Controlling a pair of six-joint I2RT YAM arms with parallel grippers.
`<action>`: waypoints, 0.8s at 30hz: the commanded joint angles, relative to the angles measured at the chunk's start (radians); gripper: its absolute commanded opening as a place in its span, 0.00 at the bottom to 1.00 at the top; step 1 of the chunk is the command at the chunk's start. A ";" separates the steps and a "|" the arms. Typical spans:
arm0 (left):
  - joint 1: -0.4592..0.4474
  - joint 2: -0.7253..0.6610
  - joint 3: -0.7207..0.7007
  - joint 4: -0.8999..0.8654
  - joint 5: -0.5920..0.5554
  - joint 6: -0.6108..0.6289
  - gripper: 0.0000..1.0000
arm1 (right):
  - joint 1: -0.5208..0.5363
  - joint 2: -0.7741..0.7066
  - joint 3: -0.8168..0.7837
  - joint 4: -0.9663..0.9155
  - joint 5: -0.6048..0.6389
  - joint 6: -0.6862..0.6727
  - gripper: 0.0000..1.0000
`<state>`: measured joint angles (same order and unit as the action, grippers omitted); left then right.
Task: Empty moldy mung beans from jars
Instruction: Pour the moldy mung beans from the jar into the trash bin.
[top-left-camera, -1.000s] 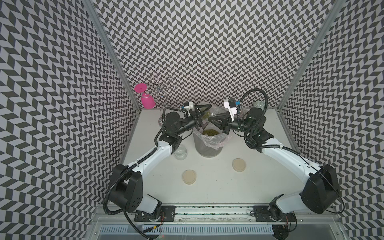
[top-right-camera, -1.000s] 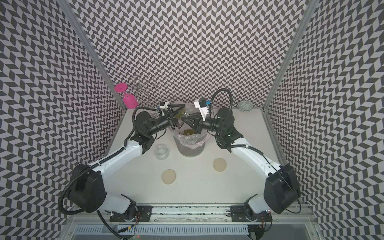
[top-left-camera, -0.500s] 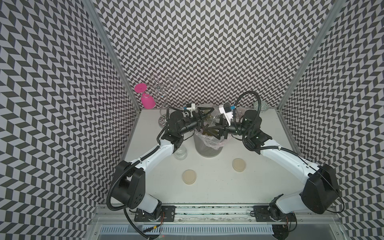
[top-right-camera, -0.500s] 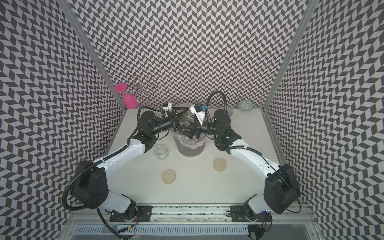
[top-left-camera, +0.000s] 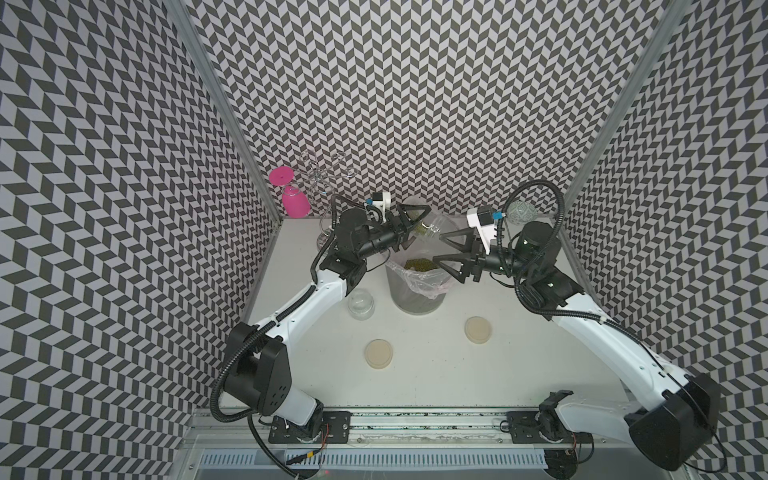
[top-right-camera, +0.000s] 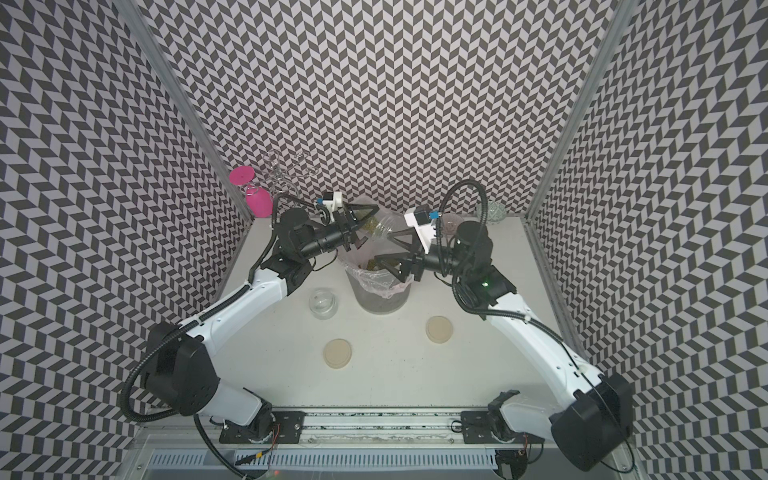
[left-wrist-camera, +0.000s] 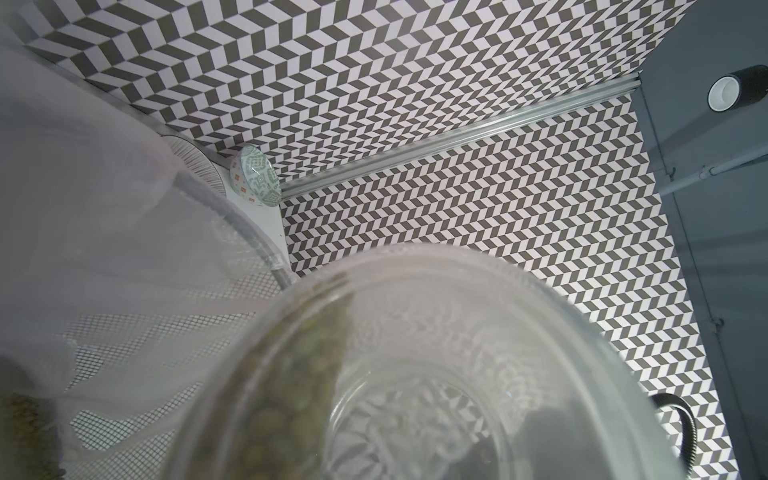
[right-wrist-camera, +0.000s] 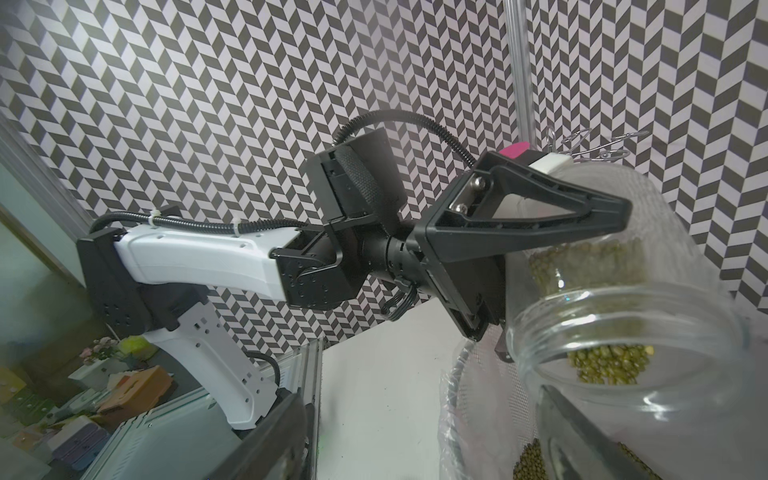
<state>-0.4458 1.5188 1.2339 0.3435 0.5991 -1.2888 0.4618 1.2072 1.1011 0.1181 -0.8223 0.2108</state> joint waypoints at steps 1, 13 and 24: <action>0.016 -0.008 0.071 -0.025 -0.023 0.109 0.62 | -0.030 -0.062 -0.028 -0.009 0.002 0.009 0.85; 0.021 0.009 0.201 -0.283 -0.119 0.459 0.63 | -0.111 -0.146 -0.069 -0.026 0.004 0.034 0.86; 0.009 0.000 0.140 -0.275 -0.197 0.672 0.62 | -0.117 -0.175 -0.081 -0.020 0.024 0.037 0.87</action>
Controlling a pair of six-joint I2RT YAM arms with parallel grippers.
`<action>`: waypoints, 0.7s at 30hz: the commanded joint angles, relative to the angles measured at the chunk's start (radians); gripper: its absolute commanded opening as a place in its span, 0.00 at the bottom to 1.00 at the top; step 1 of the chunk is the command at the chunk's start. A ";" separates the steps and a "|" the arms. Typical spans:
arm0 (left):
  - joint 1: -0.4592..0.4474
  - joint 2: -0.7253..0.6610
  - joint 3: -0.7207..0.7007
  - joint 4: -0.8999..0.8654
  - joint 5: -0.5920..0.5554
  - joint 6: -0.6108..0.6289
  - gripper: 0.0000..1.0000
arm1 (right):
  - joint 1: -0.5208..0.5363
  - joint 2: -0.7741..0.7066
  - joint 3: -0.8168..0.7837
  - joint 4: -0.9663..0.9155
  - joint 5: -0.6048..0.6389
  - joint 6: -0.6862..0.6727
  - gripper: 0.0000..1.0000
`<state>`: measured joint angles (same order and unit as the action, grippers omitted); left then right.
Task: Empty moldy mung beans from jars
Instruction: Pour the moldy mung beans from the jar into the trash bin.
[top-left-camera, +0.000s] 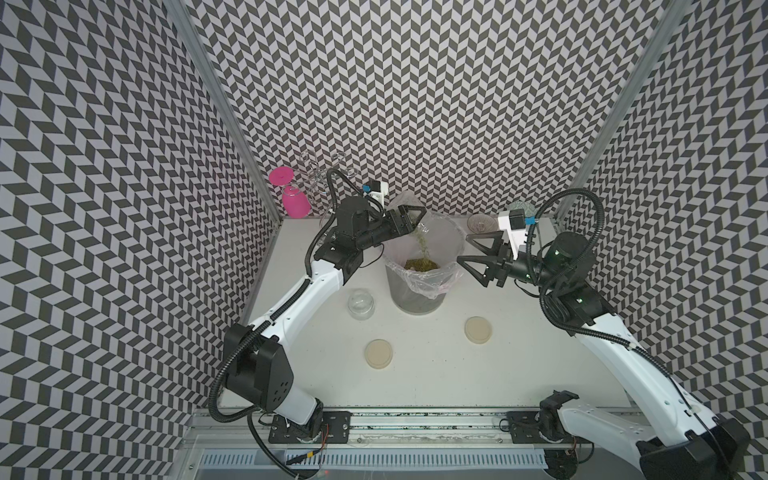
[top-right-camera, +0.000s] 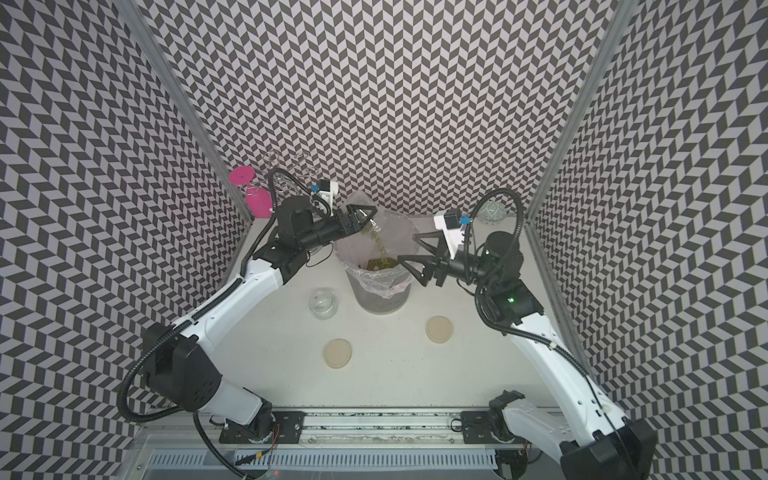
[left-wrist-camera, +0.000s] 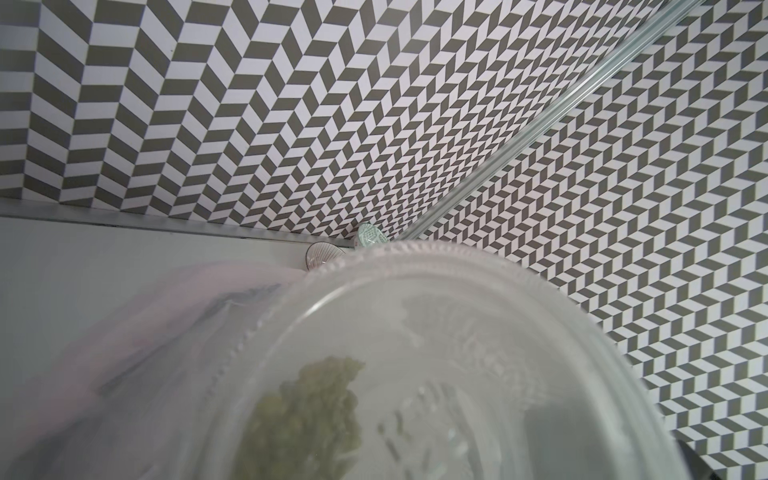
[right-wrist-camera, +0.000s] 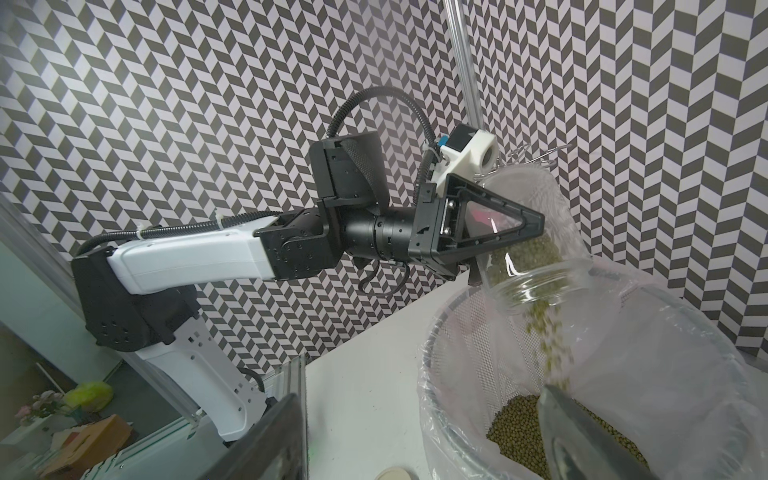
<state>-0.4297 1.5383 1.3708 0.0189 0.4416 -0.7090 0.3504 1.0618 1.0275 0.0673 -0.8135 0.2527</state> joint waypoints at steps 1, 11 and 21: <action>-0.014 -0.027 -0.001 0.052 -0.057 0.114 0.62 | -0.005 -0.031 -0.009 0.030 0.018 -0.006 0.87; -0.105 -0.025 0.054 -0.081 -0.269 0.311 0.63 | -0.007 -0.042 -0.027 0.030 0.038 -0.007 0.88; -0.202 -0.015 0.117 -0.182 -0.513 0.478 0.64 | -0.011 -0.055 -0.046 0.033 0.056 -0.006 0.88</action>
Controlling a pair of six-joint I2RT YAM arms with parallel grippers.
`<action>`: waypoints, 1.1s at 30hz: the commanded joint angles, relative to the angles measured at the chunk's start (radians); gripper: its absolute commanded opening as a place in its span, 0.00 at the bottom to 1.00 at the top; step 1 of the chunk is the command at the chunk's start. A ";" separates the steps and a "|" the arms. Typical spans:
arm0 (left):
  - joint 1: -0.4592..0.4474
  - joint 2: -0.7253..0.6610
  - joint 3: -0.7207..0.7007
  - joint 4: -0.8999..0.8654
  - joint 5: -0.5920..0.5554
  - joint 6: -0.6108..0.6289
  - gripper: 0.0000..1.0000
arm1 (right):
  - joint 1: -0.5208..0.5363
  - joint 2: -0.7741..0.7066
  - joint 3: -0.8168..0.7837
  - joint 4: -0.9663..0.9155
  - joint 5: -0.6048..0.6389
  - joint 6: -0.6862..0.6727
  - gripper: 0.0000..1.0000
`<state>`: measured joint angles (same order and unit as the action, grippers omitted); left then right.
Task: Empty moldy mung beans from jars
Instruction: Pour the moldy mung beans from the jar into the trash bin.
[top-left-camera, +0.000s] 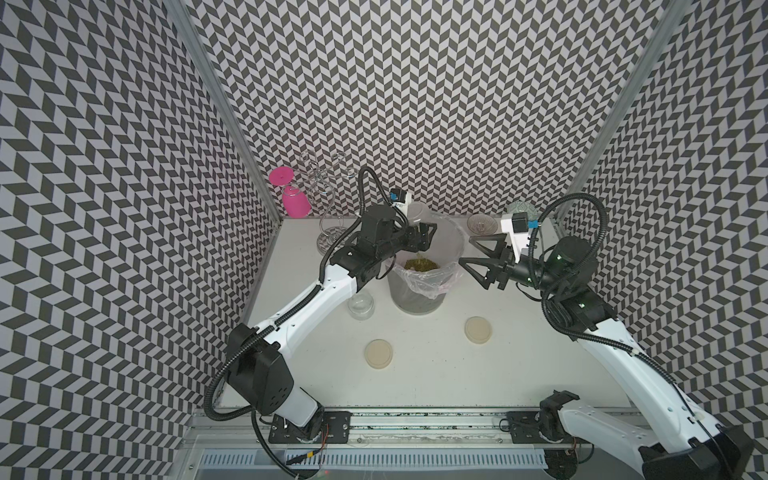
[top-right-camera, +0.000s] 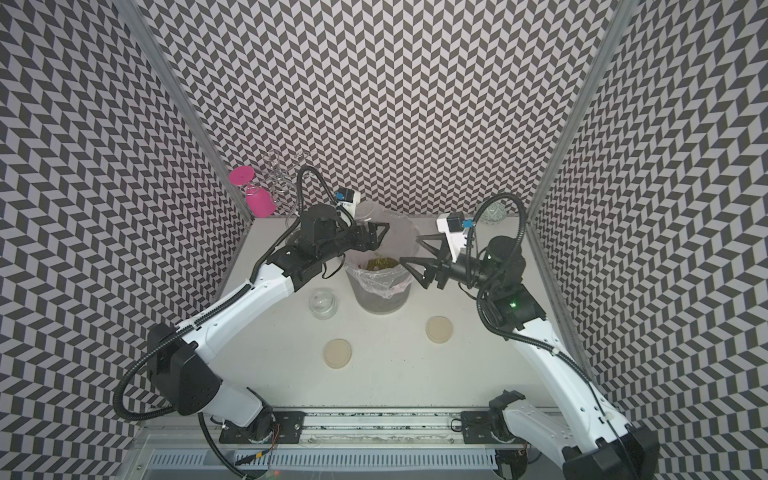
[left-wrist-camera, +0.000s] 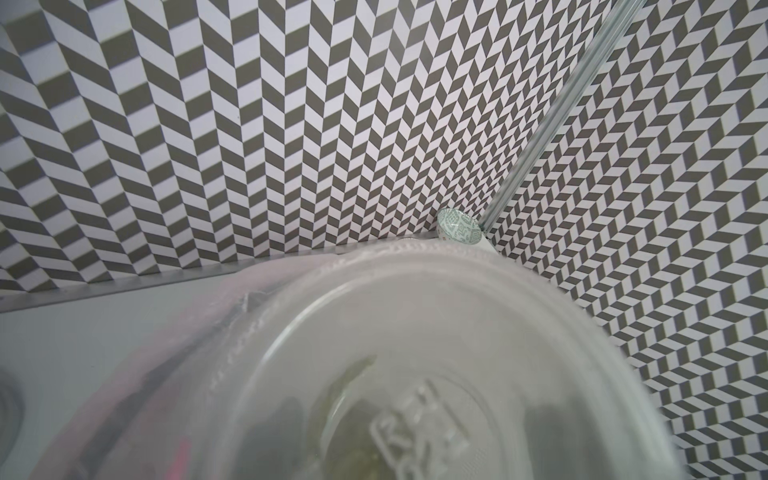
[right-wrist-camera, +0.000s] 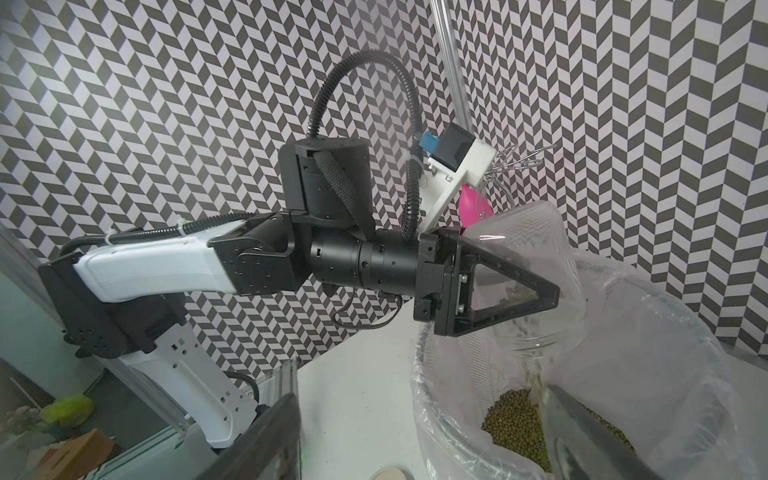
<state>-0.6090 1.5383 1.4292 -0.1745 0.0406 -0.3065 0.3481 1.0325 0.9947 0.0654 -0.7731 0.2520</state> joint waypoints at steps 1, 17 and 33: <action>-0.034 -0.015 0.061 0.008 -0.141 0.094 0.64 | -0.009 -0.029 -0.016 0.036 0.016 -0.006 0.88; -0.192 0.058 0.150 -0.049 -0.531 0.337 0.66 | -0.030 -0.055 -0.019 0.028 0.063 -0.005 0.89; -0.312 0.169 0.280 -0.198 -0.961 0.489 0.65 | -0.051 -0.054 -0.041 0.070 0.095 0.059 0.90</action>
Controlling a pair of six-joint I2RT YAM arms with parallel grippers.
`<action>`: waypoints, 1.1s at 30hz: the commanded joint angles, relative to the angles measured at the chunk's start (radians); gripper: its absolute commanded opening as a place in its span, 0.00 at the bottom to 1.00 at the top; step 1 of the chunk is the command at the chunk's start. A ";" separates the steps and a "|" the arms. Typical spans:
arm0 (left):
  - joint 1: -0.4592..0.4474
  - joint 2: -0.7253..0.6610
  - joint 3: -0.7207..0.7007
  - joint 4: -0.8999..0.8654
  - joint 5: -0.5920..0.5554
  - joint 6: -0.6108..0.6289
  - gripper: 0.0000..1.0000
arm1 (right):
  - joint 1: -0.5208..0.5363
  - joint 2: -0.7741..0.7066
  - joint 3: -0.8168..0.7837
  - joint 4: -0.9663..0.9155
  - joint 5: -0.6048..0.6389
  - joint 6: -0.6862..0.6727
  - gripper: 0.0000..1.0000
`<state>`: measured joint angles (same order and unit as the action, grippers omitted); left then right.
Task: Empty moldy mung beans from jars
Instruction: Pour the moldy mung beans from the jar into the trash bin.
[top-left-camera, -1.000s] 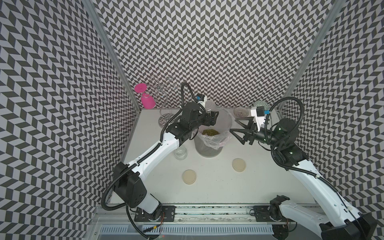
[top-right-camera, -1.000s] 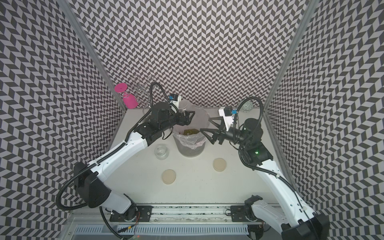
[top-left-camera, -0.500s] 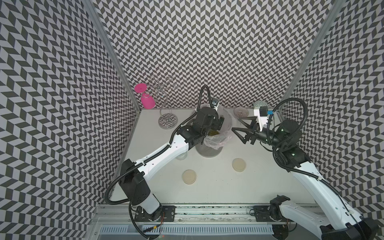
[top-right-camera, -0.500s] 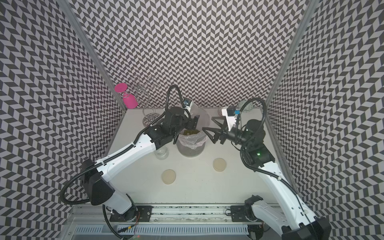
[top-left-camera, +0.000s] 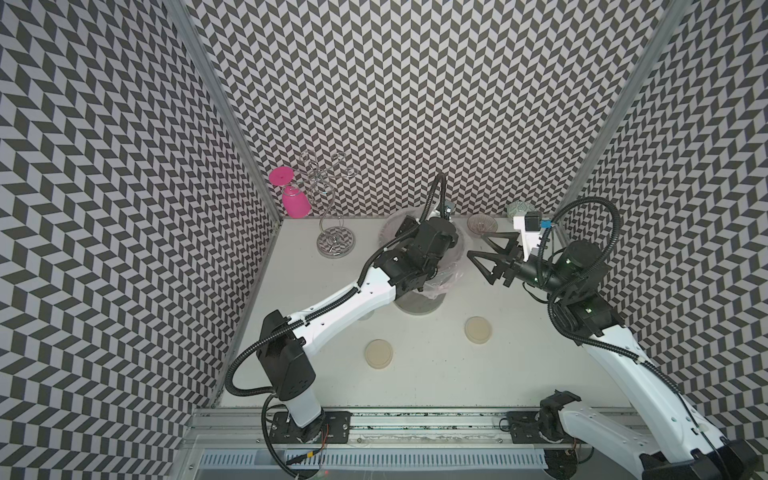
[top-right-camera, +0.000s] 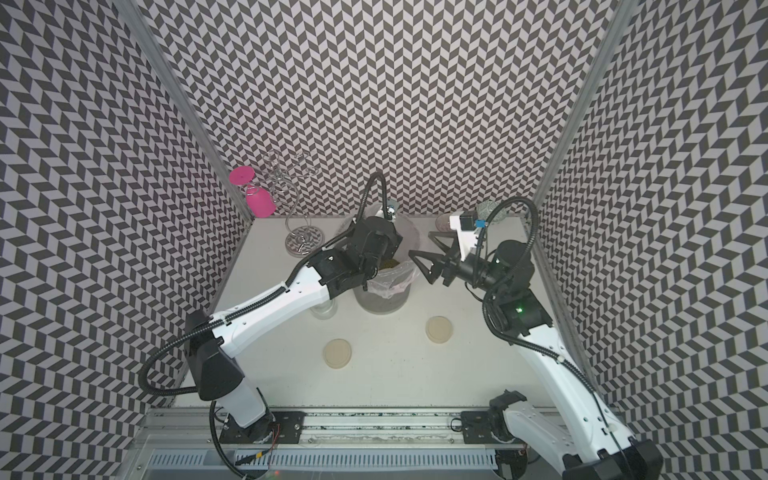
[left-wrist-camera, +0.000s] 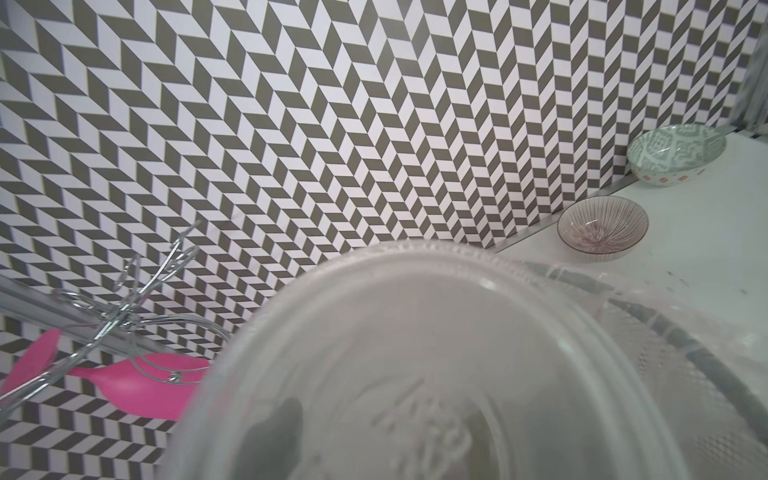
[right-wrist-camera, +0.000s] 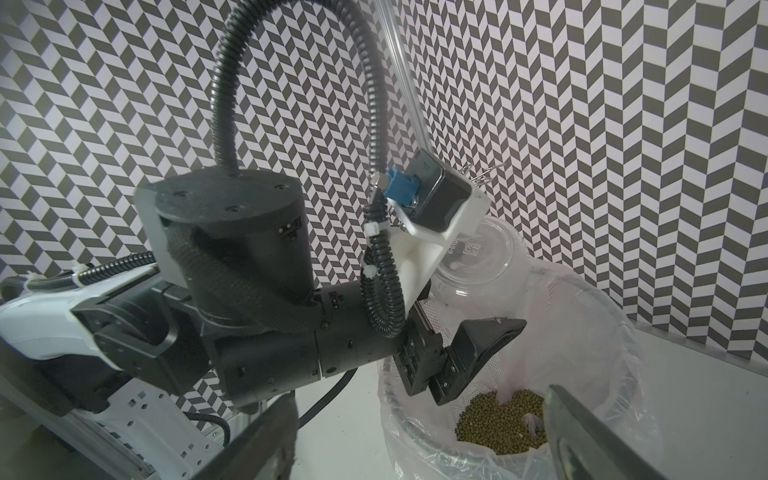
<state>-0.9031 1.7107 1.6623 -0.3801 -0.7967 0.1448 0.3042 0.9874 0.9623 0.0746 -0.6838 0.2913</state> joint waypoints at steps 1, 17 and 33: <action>-0.023 -0.001 0.046 0.014 -0.140 0.045 0.65 | -0.006 -0.009 -0.008 0.060 0.006 0.019 0.90; -0.066 0.082 0.070 0.076 -0.364 0.161 0.65 | -0.021 -0.021 -0.012 0.049 0.013 0.015 0.90; 0.126 -0.121 0.057 -0.131 0.406 -0.351 0.67 | -0.029 -0.032 -0.033 0.071 0.003 0.032 0.90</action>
<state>-0.8261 1.6810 1.7142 -0.5343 -0.5903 -0.0628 0.2783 0.9855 0.9440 0.0822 -0.6712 0.3115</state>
